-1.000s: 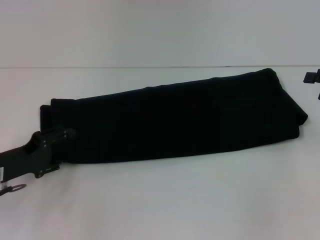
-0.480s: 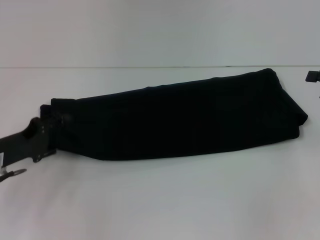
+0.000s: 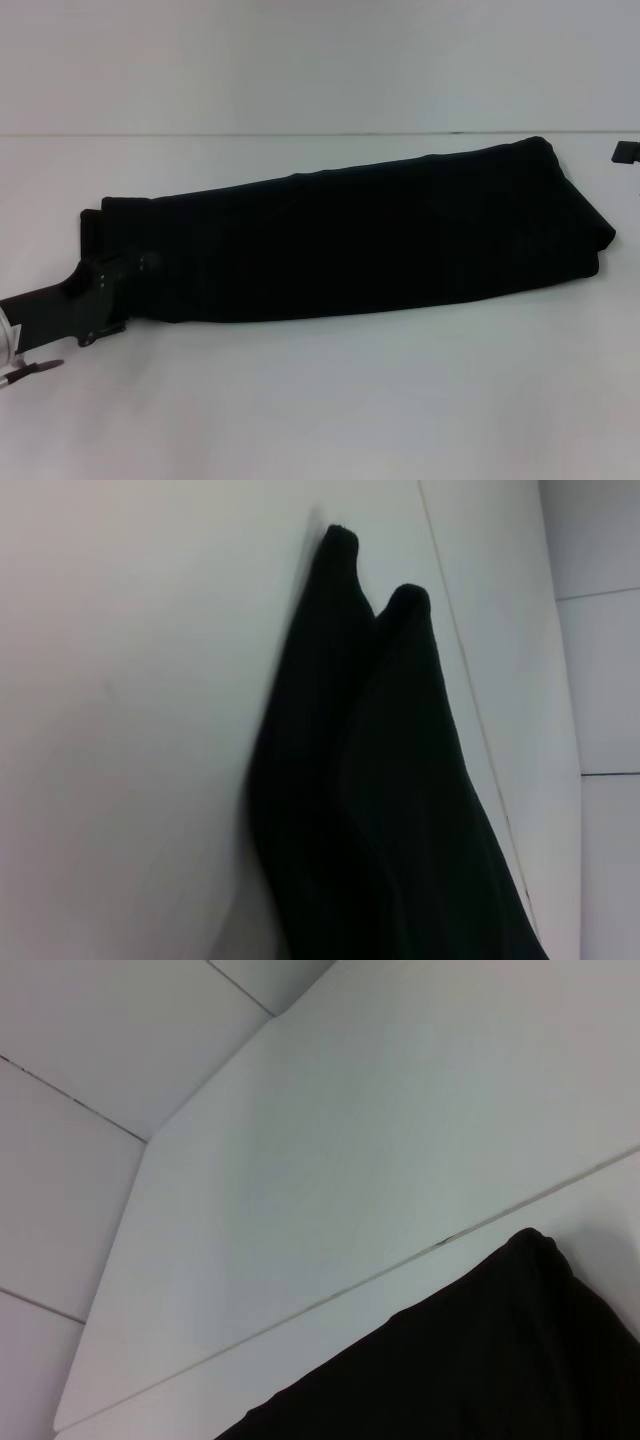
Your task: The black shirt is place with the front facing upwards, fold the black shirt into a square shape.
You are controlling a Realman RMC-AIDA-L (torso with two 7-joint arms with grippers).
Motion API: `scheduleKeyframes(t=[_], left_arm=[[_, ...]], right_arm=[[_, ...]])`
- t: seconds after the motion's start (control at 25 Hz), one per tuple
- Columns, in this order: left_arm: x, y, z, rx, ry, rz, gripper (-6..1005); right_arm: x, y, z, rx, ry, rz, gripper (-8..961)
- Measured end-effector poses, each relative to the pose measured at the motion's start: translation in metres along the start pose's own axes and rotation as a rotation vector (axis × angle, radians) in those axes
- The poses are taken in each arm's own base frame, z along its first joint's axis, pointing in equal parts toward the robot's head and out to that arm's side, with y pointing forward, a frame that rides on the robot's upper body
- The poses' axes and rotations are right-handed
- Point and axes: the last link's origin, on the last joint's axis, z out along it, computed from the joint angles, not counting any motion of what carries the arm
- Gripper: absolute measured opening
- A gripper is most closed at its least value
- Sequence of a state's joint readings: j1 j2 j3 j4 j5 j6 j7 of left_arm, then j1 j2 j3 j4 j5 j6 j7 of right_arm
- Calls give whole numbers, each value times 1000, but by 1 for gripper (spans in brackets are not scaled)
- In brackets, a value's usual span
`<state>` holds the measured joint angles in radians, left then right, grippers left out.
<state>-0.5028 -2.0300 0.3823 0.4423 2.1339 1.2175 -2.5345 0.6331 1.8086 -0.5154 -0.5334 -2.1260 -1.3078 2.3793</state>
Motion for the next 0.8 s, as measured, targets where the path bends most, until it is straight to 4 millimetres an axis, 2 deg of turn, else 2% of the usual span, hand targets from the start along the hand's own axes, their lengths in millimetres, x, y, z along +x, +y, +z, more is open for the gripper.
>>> scheduleKeyframes(t=[0.32,0.52,0.72,0.8], left_arm=[[6,9,12,15,21,24,757],[6,7,11,18,28,3,757],[5,5,9,14,35,-1,630],[6,5,9,15,35,1,551]], right_arm=[[1,0,0,-2,2,1,947],[1,0,-1,-3,2,4,947],[2,-2,-2,-3,-1,8,948],[2,-2,-2,-3,-2,9,948]])
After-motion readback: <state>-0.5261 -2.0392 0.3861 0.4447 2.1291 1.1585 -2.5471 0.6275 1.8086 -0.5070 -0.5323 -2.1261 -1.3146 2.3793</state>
